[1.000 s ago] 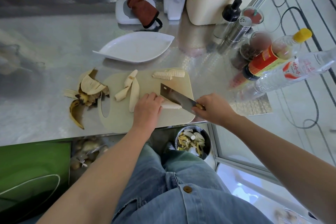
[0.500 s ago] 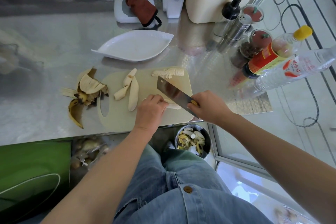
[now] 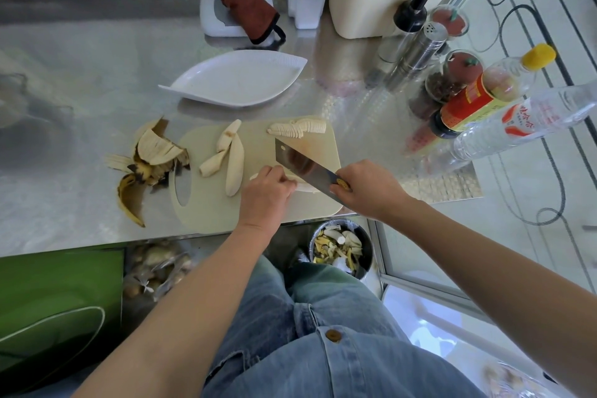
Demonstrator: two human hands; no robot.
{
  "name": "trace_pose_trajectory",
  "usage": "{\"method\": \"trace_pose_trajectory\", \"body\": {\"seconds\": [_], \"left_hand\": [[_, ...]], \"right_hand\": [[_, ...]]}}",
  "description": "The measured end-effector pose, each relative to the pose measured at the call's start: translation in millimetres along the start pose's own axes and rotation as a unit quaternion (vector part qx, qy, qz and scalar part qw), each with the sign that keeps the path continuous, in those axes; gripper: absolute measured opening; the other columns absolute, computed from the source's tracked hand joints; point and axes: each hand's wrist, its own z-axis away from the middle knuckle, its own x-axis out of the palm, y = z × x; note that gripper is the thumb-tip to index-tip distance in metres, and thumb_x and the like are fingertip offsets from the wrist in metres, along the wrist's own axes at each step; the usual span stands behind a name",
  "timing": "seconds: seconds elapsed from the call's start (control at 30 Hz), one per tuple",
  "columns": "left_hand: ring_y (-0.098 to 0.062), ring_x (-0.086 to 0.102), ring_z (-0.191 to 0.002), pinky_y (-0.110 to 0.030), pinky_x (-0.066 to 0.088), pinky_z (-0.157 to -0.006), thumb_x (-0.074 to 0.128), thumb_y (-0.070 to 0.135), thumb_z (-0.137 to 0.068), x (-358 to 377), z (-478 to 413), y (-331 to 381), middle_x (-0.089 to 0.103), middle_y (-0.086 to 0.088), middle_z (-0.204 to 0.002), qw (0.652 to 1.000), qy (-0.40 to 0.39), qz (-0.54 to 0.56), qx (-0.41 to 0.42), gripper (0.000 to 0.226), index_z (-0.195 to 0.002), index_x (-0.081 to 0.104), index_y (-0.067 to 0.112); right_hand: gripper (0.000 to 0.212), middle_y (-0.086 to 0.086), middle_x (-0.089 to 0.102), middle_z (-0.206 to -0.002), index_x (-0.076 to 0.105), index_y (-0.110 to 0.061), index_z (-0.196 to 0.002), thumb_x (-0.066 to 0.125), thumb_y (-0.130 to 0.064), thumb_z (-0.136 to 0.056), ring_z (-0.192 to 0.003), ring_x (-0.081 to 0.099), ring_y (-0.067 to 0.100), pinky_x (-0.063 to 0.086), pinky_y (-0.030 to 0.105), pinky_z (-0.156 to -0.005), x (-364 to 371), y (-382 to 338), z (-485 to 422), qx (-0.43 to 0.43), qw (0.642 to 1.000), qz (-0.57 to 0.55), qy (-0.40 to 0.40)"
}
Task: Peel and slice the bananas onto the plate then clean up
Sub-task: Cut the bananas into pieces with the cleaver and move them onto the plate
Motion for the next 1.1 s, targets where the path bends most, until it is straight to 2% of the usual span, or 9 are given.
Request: {"method": "trace_pose_trajectory", "body": {"seconds": [0.13, 0.33, 0.53, 0.73, 0.83, 1.0, 1.1], "left_hand": [[-0.022, 0.057, -0.067, -0.021, 0.026, -0.048, 0.088, 0.01, -0.062, 0.2, -0.2, 0.2, 0.06, -0.002, -0.07, 1.0, 0.003, -0.001, -0.001, 0.018, -0.066, 0.072, 0.017], [-0.022, 0.055, -0.065, -0.021, 0.023, -0.047, 0.088, 0.008, -0.063, 5.5, 0.2, -1.5, 0.056, -0.001, -0.068, 1.0, 0.008, 0.008, -0.008, 0.019, -0.064, 0.071, 0.017], [-0.022, 0.055, -0.067, -0.021, 0.023, -0.047, 0.086, 0.009, -0.067, 6.3, 0.1, -3.2, 0.056, -0.002, -0.07, 1.0, 0.008, 0.006, -0.006, 0.017, -0.066, 0.071, 0.017], [-0.022, 0.055, -0.068, -0.021, 0.023, -0.047, 0.087, 0.01, -0.066, 4.3, 1.4, -3.3, 0.056, -0.002, -0.072, 1.0, 0.01, 0.012, -0.005, 0.017, -0.066, 0.071, 0.016], [-0.022, 0.055, -0.068, -0.021, 0.023, -0.046, 0.087, 0.01, -0.065, 3.2, 1.9, -4.0, 0.056, -0.003, -0.073, 1.0, 0.003, 0.007, -0.003, 0.018, -0.065, 0.07, 0.016], [-0.023, 0.056, -0.069, -0.021, 0.023, -0.048, 0.087, 0.01, -0.065, 2.8, 1.7, -3.6, 0.058, -0.003, -0.073, 1.0, 0.003, 0.005, -0.006, 0.018, -0.065, 0.07, 0.016], [-0.023, 0.057, -0.072, -0.021, 0.026, -0.048, 0.087, 0.012, -0.065, 3.3, 2.0, -3.8, 0.059, -0.003, -0.075, 1.0, 0.002, 0.005, -0.004, 0.017, -0.068, 0.072, 0.017]], "right_hand": [[0.023, 0.002, 0.054, -0.067, 0.065, -0.013, -0.088, 0.048, -0.027, -0.095, -0.058, 0.051, 0.019, 0.026, 0.022, -0.046, 5.4, 0.1, 1.3, -0.007, 1.0, 0.018, 0.016], [0.023, 0.001, 0.054, -0.073, 0.062, -0.013, -0.088, 0.045, -0.026, -0.097, -0.063, 0.051, 0.019, 0.027, 0.024, -0.049, 19.8, -0.3, 1.3, -0.014, 0.999, 0.025, 0.026], [0.023, -0.002, 0.05, -0.077, 0.061, -0.014, -0.096, 0.043, -0.027, -0.099, -0.067, 0.047, 0.018, 0.032, 0.027, -0.058, 28.1, -3.5, -4.1, -0.017, 0.999, 0.013, 0.027], [0.024, 0.0, 0.05, -0.07, 0.047, -0.017, -0.076, 0.045, -0.027, -0.098, -0.062, 0.047, 0.02, 0.029, 0.027, -0.053, 26.8, -3.3, -3.4, -0.007, 0.998, -0.04, 0.04], [0.024, 0.001, 0.049, -0.068, 0.046, -0.017, -0.075, 0.047, -0.025, -0.097, -0.06, 0.046, 0.019, 0.027, 0.026, -0.049, 18.8, -4.4, -4.1, -0.01, 0.998, -0.047, 0.044], [0.024, 0.005, 0.058, -0.076, 0.061, -0.012, -0.09, 0.045, -0.03, -0.097, -0.068, 0.055, 0.022, 0.038, 0.028, -0.056, 10.6, -4.4, -8.6, -0.01, 1.0, -0.009, 0.019], [0.025, 0.003, 0.056, -0.075, 0.063, -0.013, -0.095, 0.045, -0.031, -0.097, -0.068, 0.054, 0.021, 0.037, 0.028, -0.057, 10.2, -5.7, -8.1, -0.011, 1.0, 0.016, 0.009]]}}
